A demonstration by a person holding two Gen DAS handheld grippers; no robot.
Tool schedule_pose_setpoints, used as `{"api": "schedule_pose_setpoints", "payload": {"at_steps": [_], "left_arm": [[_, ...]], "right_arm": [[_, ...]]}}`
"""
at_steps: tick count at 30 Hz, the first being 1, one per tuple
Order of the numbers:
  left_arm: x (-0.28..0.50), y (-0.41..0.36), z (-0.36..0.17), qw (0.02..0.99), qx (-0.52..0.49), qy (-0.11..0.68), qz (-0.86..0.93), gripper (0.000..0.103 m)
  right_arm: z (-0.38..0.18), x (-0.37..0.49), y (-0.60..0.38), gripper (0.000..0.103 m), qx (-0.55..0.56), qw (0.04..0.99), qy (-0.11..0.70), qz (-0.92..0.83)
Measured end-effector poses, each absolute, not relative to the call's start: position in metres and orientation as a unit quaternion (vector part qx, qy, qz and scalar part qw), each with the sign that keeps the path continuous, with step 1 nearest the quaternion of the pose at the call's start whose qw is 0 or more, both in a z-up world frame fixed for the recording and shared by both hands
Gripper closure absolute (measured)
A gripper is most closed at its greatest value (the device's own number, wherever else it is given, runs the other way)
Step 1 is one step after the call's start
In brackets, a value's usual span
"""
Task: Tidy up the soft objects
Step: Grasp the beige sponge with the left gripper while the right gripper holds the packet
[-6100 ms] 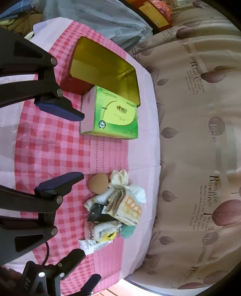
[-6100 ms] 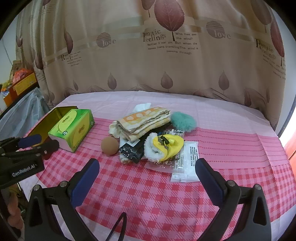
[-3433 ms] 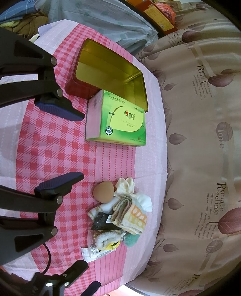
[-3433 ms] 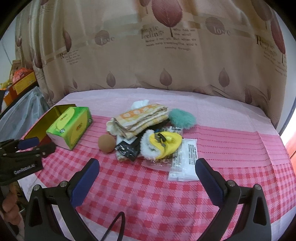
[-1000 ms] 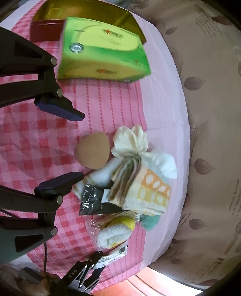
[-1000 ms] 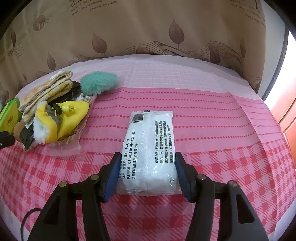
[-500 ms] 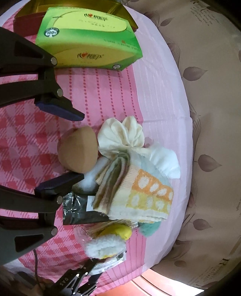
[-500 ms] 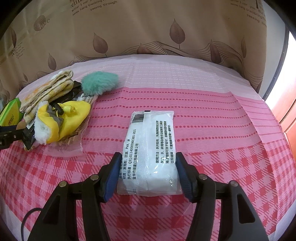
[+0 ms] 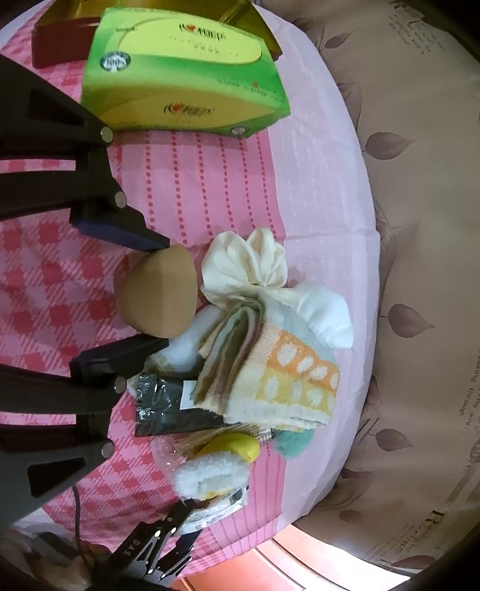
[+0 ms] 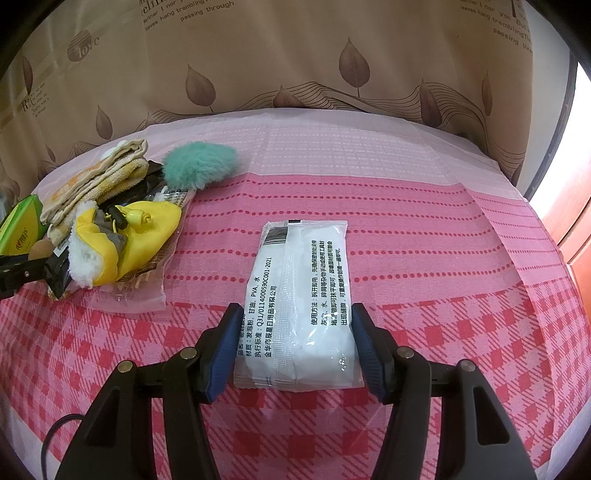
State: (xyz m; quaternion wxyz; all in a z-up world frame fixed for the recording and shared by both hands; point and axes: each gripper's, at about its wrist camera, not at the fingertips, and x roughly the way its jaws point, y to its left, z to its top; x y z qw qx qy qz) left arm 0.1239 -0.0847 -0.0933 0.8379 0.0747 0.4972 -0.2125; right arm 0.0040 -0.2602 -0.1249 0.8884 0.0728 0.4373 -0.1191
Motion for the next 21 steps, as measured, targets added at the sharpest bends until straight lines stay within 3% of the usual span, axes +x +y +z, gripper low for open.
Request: {"api": "schedule_pose_setpoints", "payload": {"at_steps": [12, 21], "left_arm": [[0.107, -0.048, -0.059, 0.86, 0.078, 0.47, -0.183, 0.057], [0.112, 0.023, -0.033, 0.88, 0.063, 0.454, -0.125, 0.057]], "right_arm": [[-0.125, 0.004, -0.26, 0.046, 0.072, 0.888, 0.437, -0.12], [-0.125, 0.004, -0.26, 0.046, 0.072, 0.888, 0.437, -0.121]]}}
